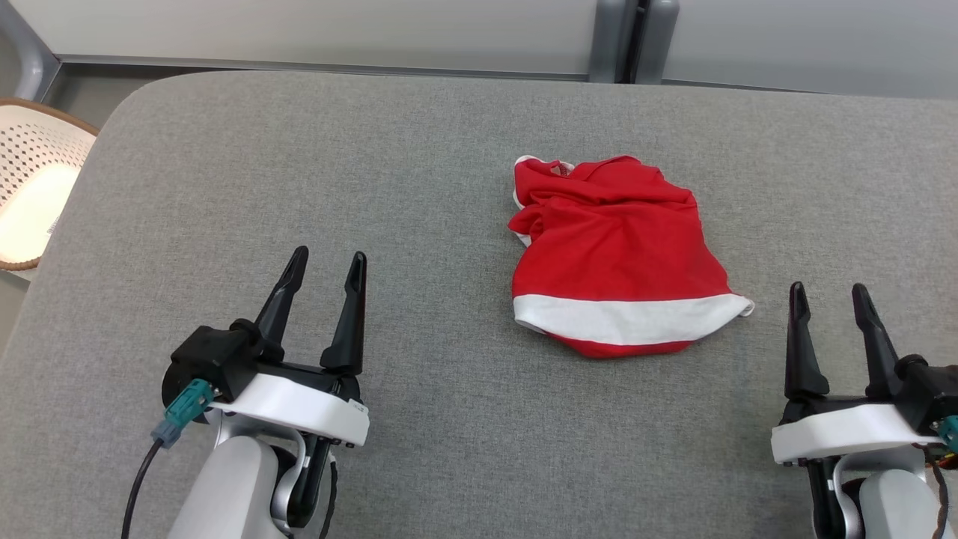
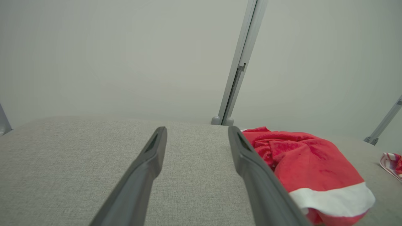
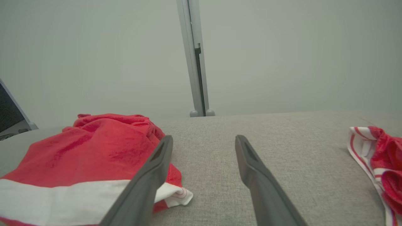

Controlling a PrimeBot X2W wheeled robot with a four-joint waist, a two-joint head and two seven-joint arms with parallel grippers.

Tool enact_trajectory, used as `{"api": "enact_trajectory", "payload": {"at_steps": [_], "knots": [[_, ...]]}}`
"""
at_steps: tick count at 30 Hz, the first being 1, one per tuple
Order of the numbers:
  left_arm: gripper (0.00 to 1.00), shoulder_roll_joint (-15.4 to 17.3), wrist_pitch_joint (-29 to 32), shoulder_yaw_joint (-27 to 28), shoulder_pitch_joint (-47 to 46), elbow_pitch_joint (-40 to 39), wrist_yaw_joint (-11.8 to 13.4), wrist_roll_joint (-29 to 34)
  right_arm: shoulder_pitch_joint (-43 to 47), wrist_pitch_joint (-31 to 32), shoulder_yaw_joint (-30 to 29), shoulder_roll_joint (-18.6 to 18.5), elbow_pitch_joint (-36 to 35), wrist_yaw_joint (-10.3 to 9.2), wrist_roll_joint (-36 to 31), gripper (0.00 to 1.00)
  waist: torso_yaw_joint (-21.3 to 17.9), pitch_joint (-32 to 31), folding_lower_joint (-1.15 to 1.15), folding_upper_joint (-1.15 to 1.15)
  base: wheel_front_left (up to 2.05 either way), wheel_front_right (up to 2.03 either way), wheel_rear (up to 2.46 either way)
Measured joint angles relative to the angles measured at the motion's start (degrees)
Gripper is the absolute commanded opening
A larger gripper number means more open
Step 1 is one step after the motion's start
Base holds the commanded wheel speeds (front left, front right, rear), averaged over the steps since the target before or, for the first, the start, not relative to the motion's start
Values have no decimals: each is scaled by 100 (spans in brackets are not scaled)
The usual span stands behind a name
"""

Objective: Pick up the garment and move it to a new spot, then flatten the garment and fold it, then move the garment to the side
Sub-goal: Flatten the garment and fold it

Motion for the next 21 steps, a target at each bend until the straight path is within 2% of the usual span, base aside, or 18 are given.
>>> {"api": "enact_trajectory", "payload": {"at_steps": [7,21], "knots": [[100,-53,0,-44,-10,115,-65,88,-154,98,110,9,671,0,415,100,83,121,0,0,0,0,0],[100,-68,0,-86,-124,221,-110,113,-688,259,198,-10,1625,-1,427,100,423,382,0,0,0,0,0]]}}
